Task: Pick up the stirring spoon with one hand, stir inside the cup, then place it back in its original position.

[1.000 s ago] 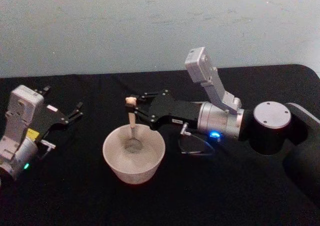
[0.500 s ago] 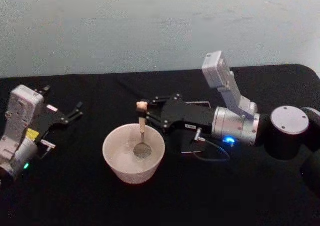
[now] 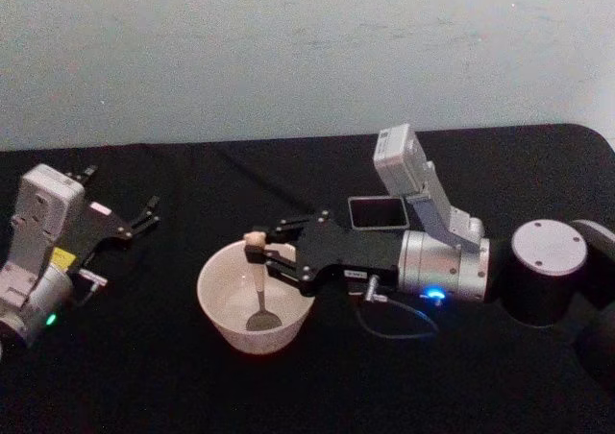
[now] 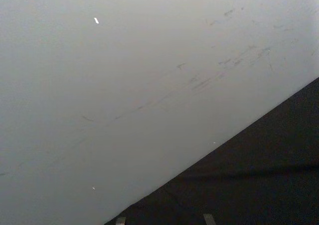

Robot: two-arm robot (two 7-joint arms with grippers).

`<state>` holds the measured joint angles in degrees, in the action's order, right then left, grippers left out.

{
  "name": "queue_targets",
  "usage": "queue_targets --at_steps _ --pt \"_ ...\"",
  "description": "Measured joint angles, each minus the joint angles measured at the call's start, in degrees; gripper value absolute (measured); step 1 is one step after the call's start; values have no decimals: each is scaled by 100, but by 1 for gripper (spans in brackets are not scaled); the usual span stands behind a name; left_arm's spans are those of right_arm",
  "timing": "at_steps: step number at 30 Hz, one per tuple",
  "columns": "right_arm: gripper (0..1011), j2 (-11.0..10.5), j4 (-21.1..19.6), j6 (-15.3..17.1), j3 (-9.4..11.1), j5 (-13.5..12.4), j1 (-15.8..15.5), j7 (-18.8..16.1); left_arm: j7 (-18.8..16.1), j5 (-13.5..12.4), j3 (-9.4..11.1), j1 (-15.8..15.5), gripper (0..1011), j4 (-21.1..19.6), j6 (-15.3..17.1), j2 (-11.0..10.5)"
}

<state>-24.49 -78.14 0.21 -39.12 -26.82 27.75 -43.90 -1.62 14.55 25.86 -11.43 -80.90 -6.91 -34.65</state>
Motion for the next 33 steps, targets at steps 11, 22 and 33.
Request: queue_targets --at_steps 11,22,33 --pt "215 258 208 81 -137 12 182 93 0 0 0 0 1001 0 0 0" --pt "214 511 657 81 -44 64 423 345 0 0 0 0 1001 0 0 0" --pt "214 461 757 101 174 11 442 423 0 0 0 0 1001 0 0 0"
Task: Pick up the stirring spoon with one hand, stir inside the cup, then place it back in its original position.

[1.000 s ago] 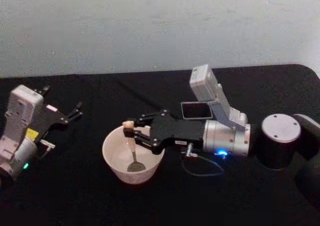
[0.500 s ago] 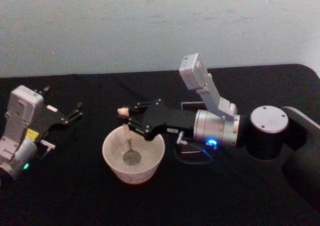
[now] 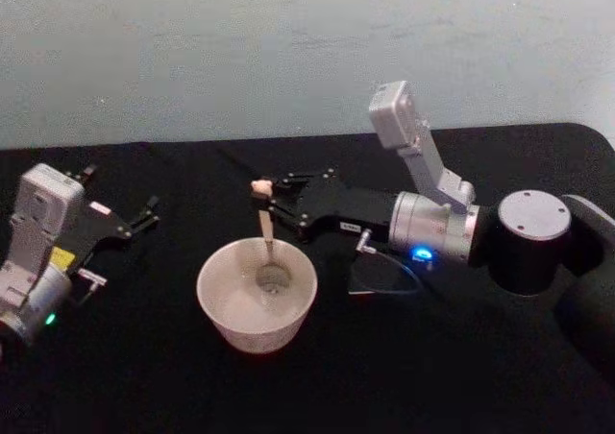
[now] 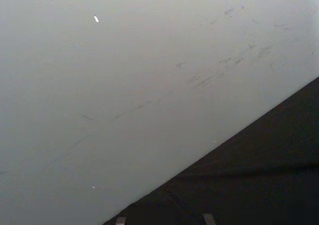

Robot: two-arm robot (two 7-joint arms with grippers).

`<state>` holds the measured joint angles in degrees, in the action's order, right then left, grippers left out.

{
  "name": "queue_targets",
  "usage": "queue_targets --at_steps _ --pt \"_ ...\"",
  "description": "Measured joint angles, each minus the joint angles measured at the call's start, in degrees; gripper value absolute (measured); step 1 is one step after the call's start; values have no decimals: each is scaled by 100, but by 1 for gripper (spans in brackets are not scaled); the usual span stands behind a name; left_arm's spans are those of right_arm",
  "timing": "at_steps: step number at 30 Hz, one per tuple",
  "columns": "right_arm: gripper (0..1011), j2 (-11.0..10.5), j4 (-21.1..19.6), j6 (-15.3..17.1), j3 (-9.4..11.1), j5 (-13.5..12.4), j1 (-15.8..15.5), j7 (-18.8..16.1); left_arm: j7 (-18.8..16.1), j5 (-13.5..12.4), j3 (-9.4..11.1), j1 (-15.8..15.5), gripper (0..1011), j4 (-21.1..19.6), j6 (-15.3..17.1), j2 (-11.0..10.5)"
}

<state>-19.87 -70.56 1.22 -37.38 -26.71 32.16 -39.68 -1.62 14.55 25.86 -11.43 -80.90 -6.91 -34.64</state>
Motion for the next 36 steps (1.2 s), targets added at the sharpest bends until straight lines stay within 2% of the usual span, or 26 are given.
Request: queue_targets --at_steps 14,21,36 --pt "214 -405 -684 127 105 -287 -379 -178 0 0 0 0 1001 0 0 0" --pt "214 -453 -872 138 77 -415 -419 -224 0 0 0 0 1001 0 0 0" --pt "215 -433 -968 80 128 -597 -314 -127 0 0 0 0 1002 0 0 0"
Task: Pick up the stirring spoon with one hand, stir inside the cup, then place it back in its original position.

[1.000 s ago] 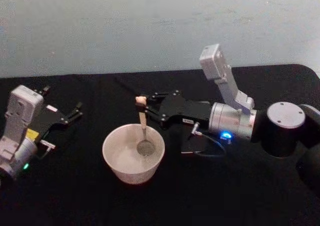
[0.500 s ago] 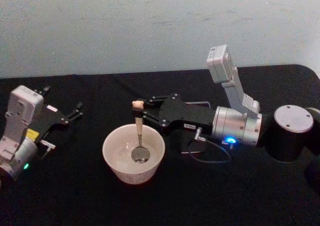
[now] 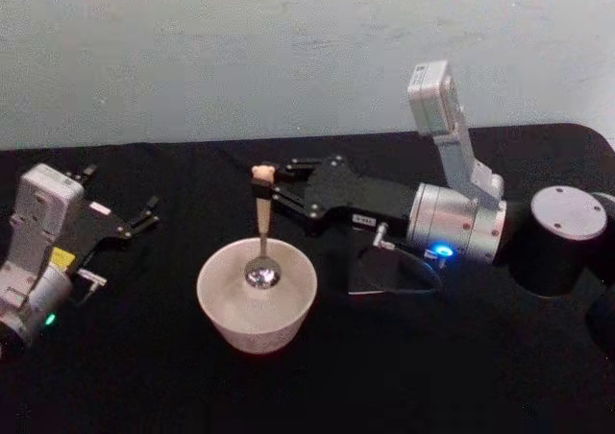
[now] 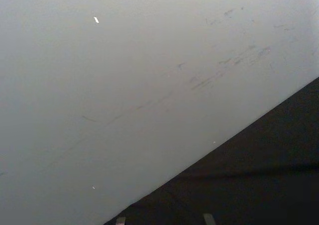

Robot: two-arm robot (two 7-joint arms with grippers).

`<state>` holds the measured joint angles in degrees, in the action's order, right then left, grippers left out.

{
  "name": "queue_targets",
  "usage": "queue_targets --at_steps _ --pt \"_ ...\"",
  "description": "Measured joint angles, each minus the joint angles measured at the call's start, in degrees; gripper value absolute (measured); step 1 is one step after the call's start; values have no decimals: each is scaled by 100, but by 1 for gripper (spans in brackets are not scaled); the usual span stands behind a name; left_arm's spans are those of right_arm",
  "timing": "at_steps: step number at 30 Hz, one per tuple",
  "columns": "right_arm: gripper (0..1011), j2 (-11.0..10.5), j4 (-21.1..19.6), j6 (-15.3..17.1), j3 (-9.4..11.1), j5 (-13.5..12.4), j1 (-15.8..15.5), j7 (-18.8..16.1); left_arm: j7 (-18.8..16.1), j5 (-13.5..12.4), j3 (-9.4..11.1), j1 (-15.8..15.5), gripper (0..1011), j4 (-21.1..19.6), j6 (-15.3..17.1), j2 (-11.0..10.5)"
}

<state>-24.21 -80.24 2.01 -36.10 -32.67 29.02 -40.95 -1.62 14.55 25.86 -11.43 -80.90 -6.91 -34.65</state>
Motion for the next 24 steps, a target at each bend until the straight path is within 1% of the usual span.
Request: queue_targets --at_steps 7,16,24 --pt "215 18 -14 -36 71 -93 69 52 0 0 0 0 1001 0 0 0" --pt "214 8 -77 -62 221 -273 96 156 0 0 0 0 1001 0 0 0" --pt "214 -100 -186 -76 396 -460 44 243 0 0 0 0 1001 0 0 0"
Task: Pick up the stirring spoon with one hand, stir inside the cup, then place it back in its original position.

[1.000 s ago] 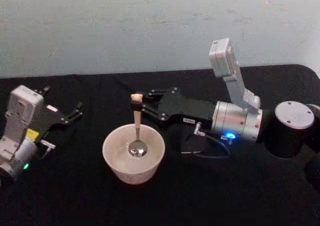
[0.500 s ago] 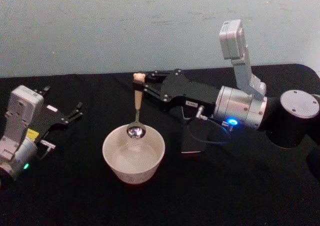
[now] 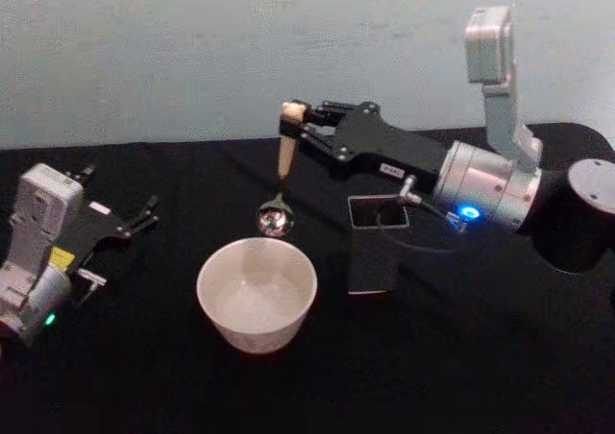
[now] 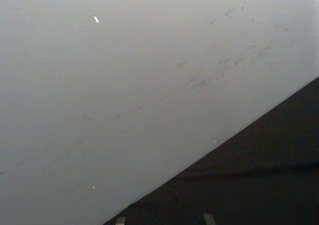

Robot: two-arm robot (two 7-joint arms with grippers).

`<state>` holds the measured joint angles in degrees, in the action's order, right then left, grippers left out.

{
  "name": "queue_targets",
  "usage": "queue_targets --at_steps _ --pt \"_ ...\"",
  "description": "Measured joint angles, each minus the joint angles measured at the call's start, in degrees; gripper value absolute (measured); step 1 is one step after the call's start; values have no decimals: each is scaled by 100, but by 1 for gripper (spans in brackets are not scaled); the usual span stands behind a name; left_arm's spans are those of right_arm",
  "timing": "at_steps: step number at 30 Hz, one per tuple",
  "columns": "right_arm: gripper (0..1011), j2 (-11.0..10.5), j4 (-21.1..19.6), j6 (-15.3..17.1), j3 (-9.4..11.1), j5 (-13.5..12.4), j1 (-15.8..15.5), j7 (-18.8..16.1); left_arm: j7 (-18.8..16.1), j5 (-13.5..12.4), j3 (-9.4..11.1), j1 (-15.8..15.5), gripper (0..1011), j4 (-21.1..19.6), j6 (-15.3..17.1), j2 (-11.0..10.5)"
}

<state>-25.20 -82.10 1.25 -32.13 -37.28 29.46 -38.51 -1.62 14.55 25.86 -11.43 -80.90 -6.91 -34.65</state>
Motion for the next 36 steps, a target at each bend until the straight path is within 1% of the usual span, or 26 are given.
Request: queue_targets --at_steps 8,17,18,21,23,29,36 --pt "214 -139 -65 -45 206 -161 -71 84 0 0 0 0 1001 0 0 0" --pt "214 -309 -185 -57 503 -449 -189 174 0 0 0 0 1001 0 0 0" --pt "214 -309 -185 -57 503 -449 -189 174 0 0 0 0 1001 0 0 0" --pt "214 -389 -269 -69 604 -549 -255 207 0 0 0 0 1001 0 0 0" --pt "214 -403 -286 -71 620 -567 -269 212 0 0 0 0 1001 0 0 0" --pt "214 -539 -401 -102 725 -652 -379 248 0 0 0 0 1001 0 0 0" --pt "214 -682 -483 -141 800 -671 -489 252 0 0 0 0 1001 0 0 0"
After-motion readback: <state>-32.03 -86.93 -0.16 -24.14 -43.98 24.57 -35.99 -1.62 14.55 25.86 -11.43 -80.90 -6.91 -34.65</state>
